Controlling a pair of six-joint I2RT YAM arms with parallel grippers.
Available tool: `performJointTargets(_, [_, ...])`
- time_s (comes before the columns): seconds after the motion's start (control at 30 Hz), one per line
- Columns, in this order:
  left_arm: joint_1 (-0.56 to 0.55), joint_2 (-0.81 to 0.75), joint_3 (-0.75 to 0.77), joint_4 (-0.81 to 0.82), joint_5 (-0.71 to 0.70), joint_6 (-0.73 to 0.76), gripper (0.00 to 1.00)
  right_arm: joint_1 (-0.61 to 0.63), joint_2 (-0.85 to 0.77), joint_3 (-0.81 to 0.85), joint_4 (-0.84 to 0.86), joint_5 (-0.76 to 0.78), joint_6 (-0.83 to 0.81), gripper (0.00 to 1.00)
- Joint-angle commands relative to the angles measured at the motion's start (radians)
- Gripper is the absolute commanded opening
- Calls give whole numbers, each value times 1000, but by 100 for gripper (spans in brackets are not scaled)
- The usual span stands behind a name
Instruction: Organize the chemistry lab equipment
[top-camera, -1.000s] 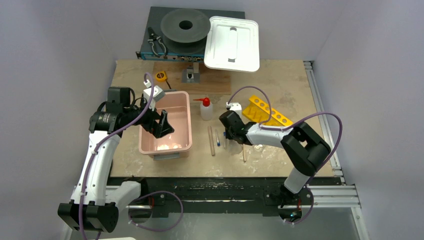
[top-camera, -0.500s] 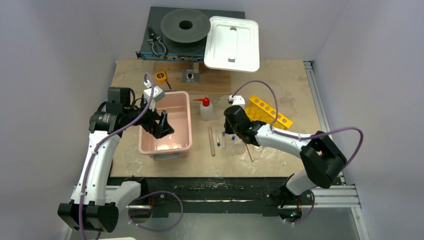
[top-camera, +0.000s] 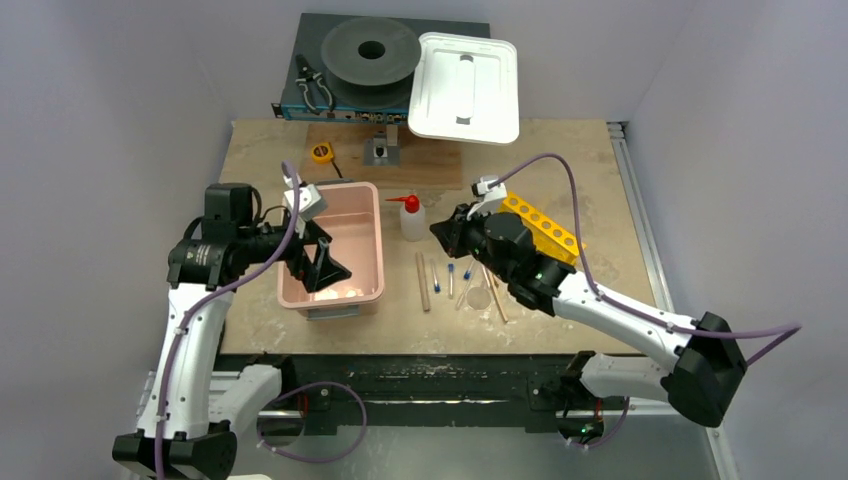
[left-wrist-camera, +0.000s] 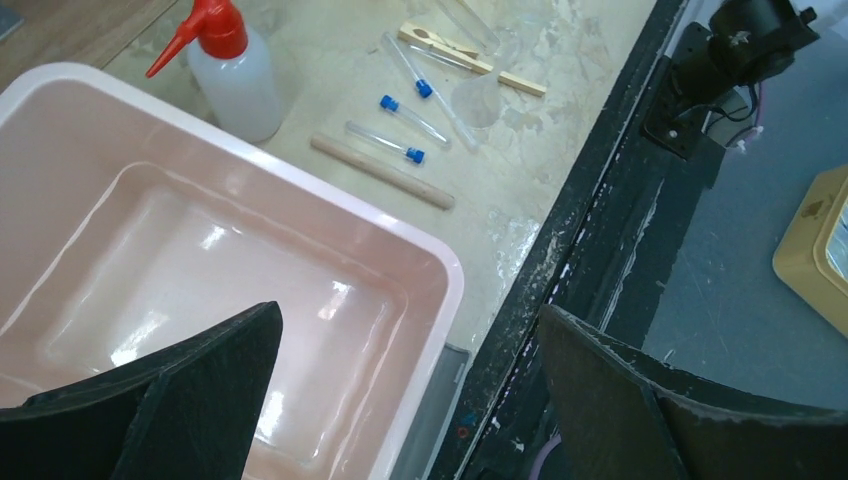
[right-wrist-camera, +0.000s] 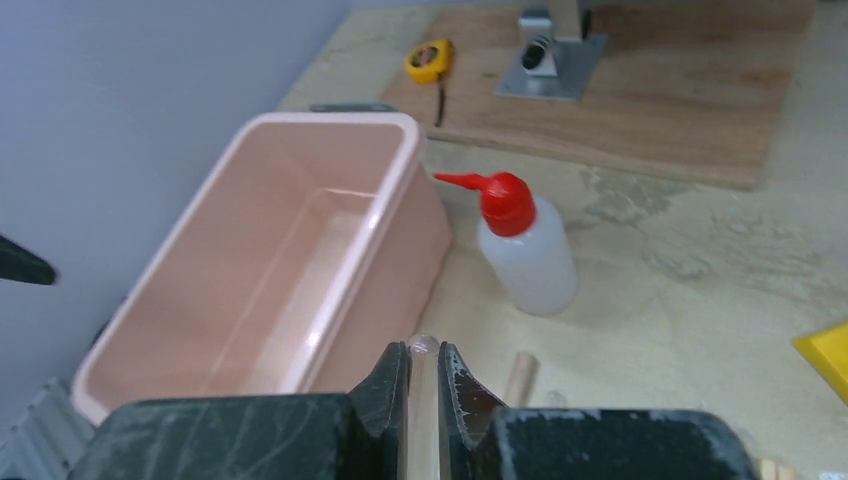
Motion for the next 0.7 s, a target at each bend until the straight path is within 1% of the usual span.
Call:
performJointTargets(0.0, [-4,-25,24,-32,119,53,100,53,-76,13,167,-43,-65,0])
performJointTargets(0.07, [-5,-30,5,-2,196,-22,100,86,-89,21,220,-35,-90,0])
performJointTargets(0.1, [-7,-38,-17,37,235,-97,100,104,-92,27,248,-27,-102,0])
performJointTargets(0.13, [-12,-49,-45,100,264,-141,100,120,-91,31,275,-24,-110,0])
performJointTargets(0.17, [-20,-62,-73,179,274,-245,100,137,-88,36,302,-20,-115,0])
performJointTargets(0.27, [-24,-75,-153,420,286,-494,100,206,-75,53,384,20,-147,0])
performJointTargets(0.37, [-25,-81,-213,586,318,-652,100,276,-51,62,498,87,-189,0])
performJointTargets(0.43, [-25,-85,-228,638,330,-697,100,315,-22,77,563,125,-209,0])
performJointTargets(0.6, [-25,-91,-219,693,375,-713,100,389,72,129,659,211,-221,0])
performJointTargets(0.67, [-25,-92,-223,724,393,-719,96,417,104,142,702,234,-231,0])
